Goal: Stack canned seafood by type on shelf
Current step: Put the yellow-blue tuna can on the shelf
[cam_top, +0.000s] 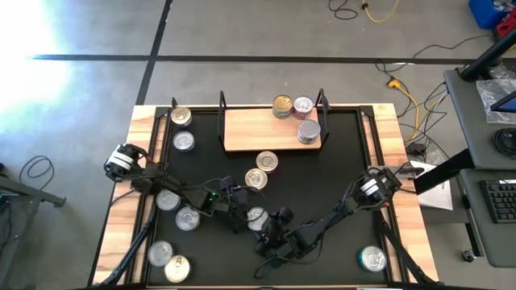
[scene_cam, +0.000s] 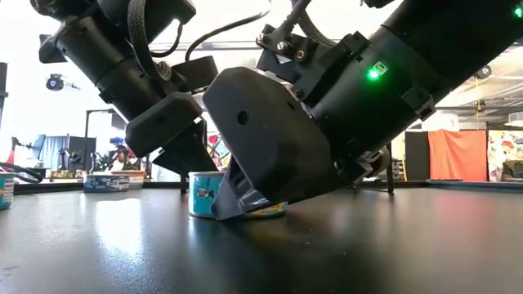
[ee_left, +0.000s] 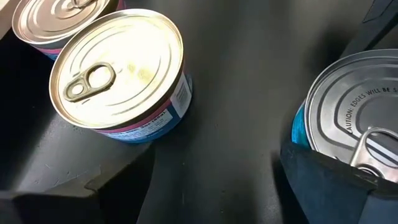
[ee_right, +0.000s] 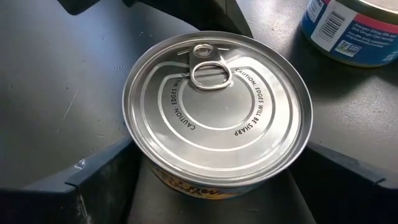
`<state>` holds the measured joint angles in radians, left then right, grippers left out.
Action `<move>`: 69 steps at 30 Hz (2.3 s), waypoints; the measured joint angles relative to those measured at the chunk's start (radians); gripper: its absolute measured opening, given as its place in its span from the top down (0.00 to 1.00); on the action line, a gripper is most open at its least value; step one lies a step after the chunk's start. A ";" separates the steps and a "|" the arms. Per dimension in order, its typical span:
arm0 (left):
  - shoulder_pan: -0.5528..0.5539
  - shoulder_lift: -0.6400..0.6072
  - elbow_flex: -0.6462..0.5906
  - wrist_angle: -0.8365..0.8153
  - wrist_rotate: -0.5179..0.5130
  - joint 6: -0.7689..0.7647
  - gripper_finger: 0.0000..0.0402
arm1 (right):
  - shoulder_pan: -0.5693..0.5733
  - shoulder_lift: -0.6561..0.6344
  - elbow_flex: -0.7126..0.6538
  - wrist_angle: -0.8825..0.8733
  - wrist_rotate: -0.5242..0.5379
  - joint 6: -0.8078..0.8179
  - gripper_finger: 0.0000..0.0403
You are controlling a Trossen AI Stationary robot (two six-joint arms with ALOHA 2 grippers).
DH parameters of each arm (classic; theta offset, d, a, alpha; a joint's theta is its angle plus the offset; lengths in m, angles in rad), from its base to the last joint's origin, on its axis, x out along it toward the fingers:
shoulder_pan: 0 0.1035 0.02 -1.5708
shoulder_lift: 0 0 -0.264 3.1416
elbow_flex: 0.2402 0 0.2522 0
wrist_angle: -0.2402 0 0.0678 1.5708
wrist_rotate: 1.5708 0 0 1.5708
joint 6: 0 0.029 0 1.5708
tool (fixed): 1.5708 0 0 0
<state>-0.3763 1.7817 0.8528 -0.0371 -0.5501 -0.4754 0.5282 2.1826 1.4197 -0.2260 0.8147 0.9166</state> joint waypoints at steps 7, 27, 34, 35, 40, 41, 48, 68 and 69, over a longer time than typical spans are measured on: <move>0.000 0.000 0.000 0.001 0.010 -0.003 0.17 | 0.003 0.000 0.000 -0.003 -0.003 -0.041 0.05; 0.000 0.000 0.001 0.016 0.020 0.037 0.17 | -0.016 0.005 -0.004 0.043 -0.009 -0.029 0.01; 0.002 0.002 -0.001 0.043 0.052 0.045 0.17 | -0.037 0.005 -0.013 0.076 -0.013 -0.056 0.01; 0.002 0.004 -0.003 0.048 0.052 0.045 0.17 | -0.037 0.005 -0.015 0.082 -0.010 -0.064 0.01; 0.003 0.034 -0.003 0.097 0.082 0.068 0.17 | -0.037 0.005 -0.023 0.094 0.004 -0.122 0.01; 0.003 0.043 -0.003 0.108 0.088 0.092 0.17 | -0.037 0.005 -0.024 0.095 0.003 -0.130 0.00; 0.007 0.051 0.016 0.115 0.089 0.273 0.17 | -0.036 0.002 -0.026 0.086 -0.039 -0.151 0.00; 0.007 -0.187 0.011 -0.165 0.069 0.191 0.17 | -0.040 -0.028 0.032 0.015 -0.197 -0.178 0.08; 0.006 -0.220 0.008 -0.198 0.065 0.186 0.17 | -0.040 -0.035 0.036 0.000 -0.202 -0.178 0.08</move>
<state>-0.3705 1.5621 0.8606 -0.2356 -0.4848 -0.2897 0.4881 2.1478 1.4556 -0.2255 0.6127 0.7385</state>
